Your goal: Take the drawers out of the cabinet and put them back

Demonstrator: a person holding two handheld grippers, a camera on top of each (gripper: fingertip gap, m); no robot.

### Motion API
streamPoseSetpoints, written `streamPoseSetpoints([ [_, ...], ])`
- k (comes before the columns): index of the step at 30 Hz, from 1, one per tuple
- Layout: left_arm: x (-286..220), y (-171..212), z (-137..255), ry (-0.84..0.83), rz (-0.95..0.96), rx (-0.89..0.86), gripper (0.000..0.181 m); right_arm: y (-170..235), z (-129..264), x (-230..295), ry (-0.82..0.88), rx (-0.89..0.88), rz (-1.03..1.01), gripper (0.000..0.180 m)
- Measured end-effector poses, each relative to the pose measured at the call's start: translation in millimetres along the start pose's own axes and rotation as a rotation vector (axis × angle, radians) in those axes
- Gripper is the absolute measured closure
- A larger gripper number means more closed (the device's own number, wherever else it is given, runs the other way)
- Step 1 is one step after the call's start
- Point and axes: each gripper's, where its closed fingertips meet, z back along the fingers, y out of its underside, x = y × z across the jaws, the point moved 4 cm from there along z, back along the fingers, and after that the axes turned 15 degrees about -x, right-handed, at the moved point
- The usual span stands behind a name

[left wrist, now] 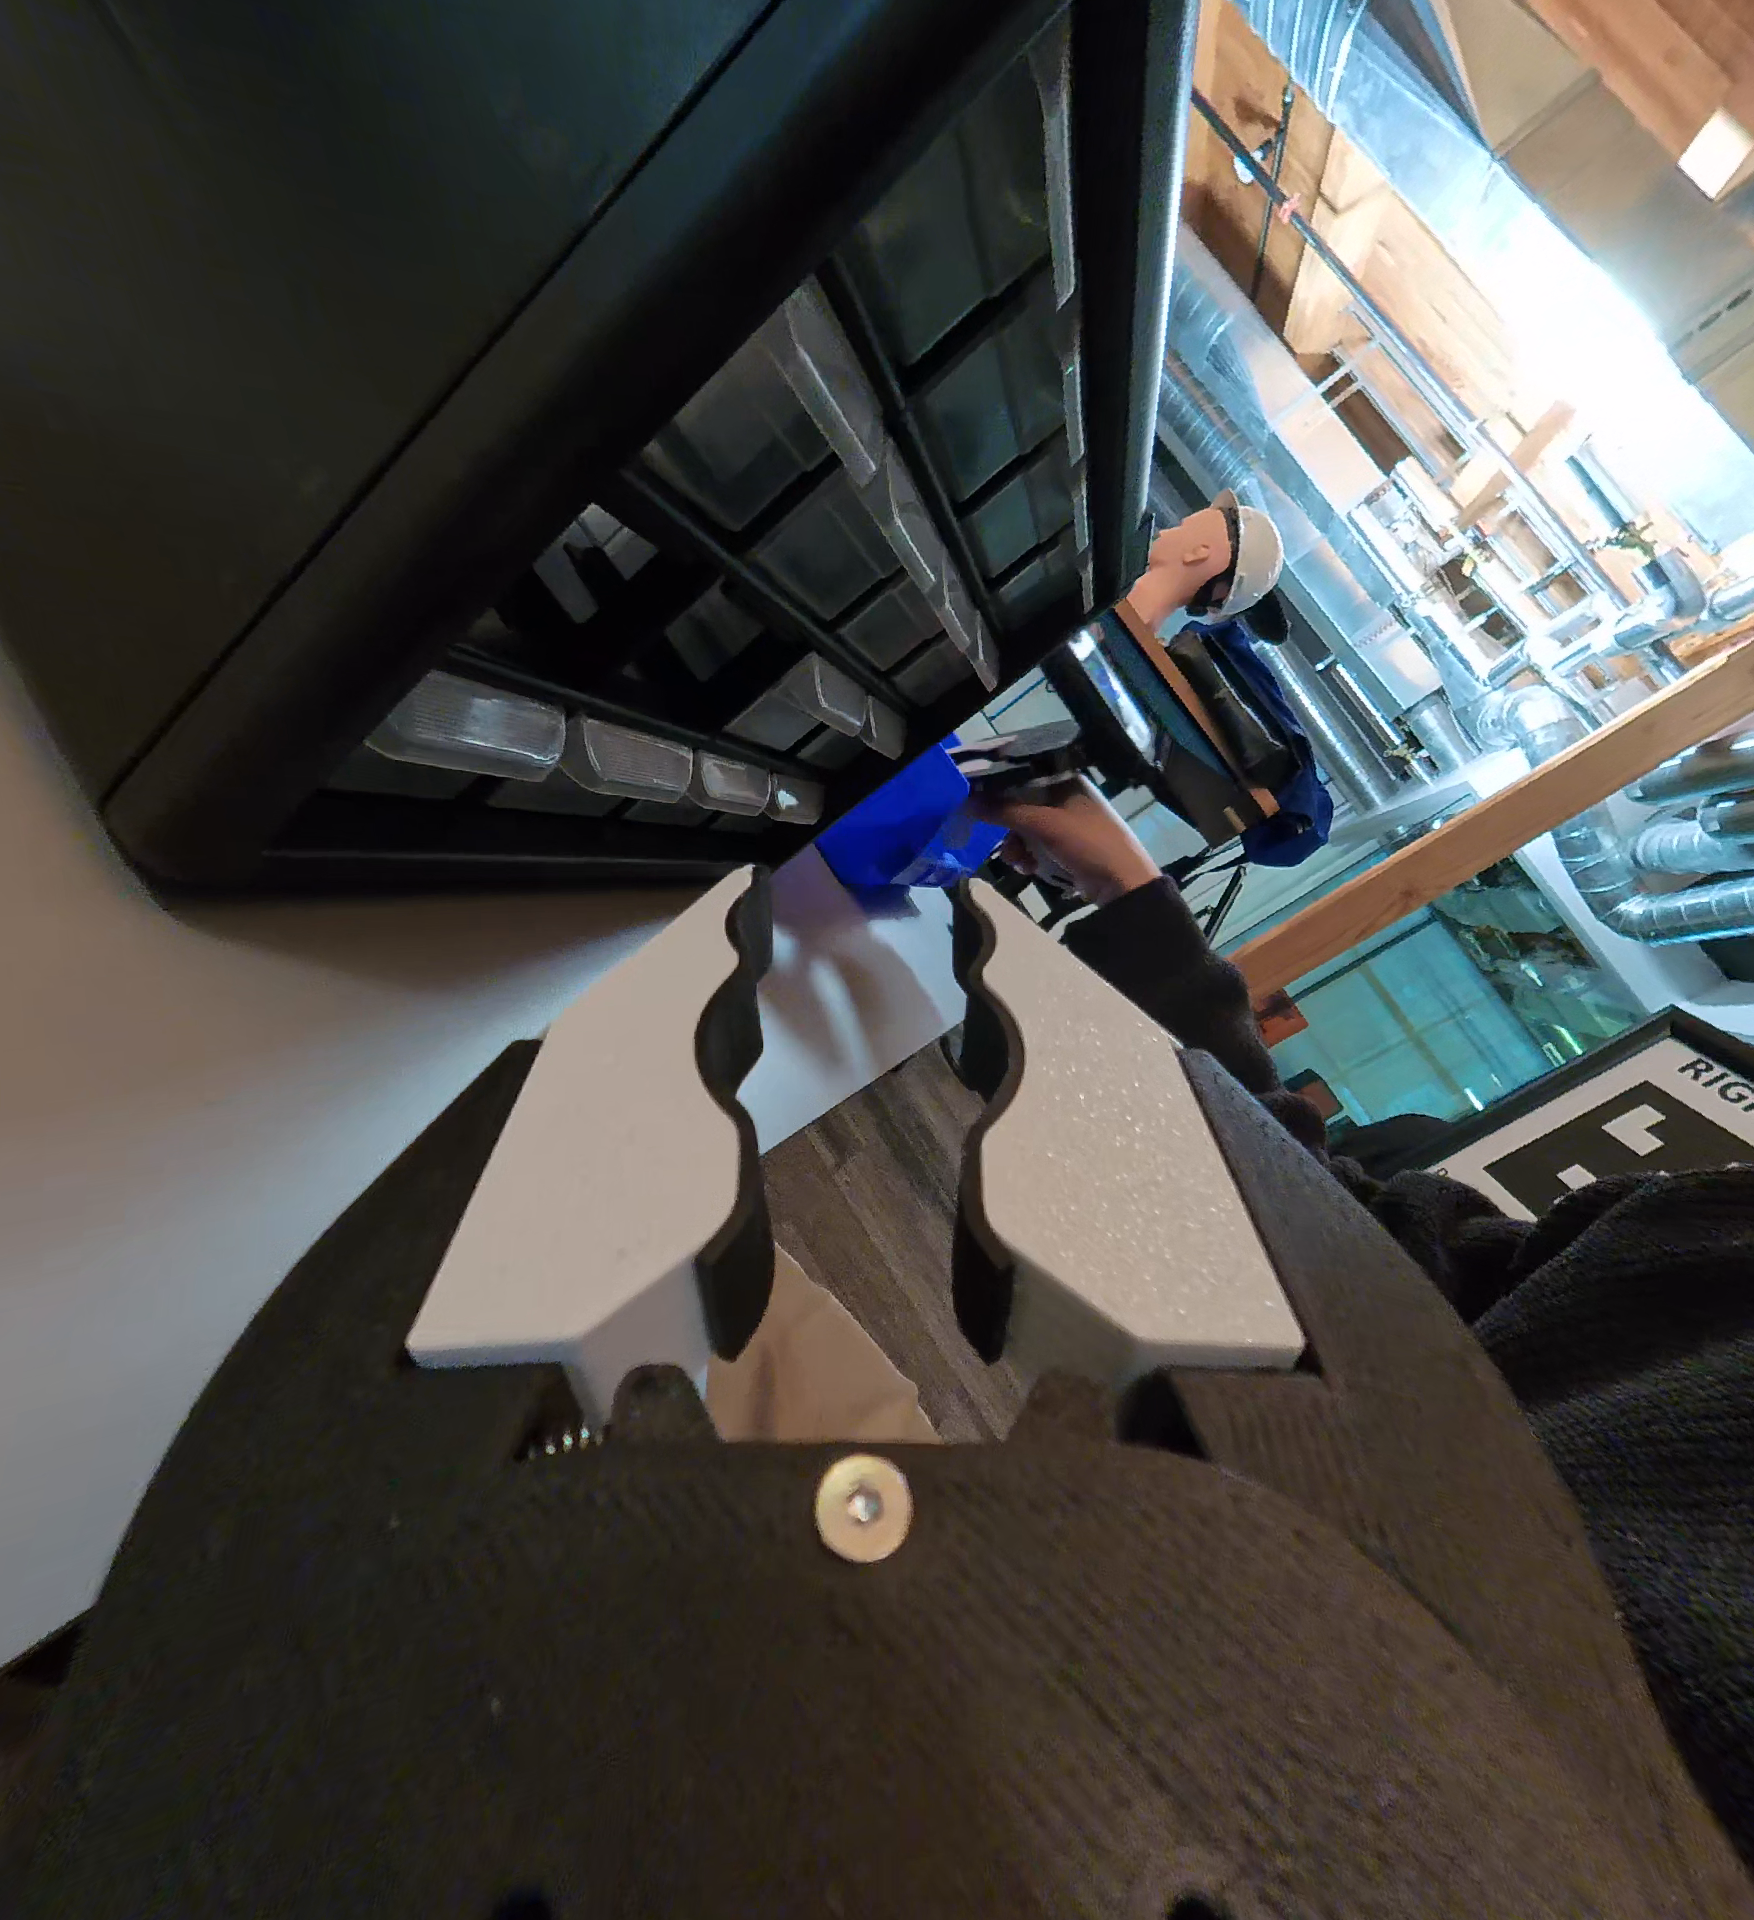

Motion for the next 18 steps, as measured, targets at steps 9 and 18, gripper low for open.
streamPoseSetpoints([
  [9,-4.3,0.0,-1.9,0.016,-0.06,-0.001,0.149,-33.6,-57.4,15.0,-0.054,-0.023,0.088,0.152],
  [18,-1.8,0.2,-1.3,0.015,-0.039,0.006,0.149,-44.8,-56.5,21.1,-0.065,-0.059,0.069,0.147],
])
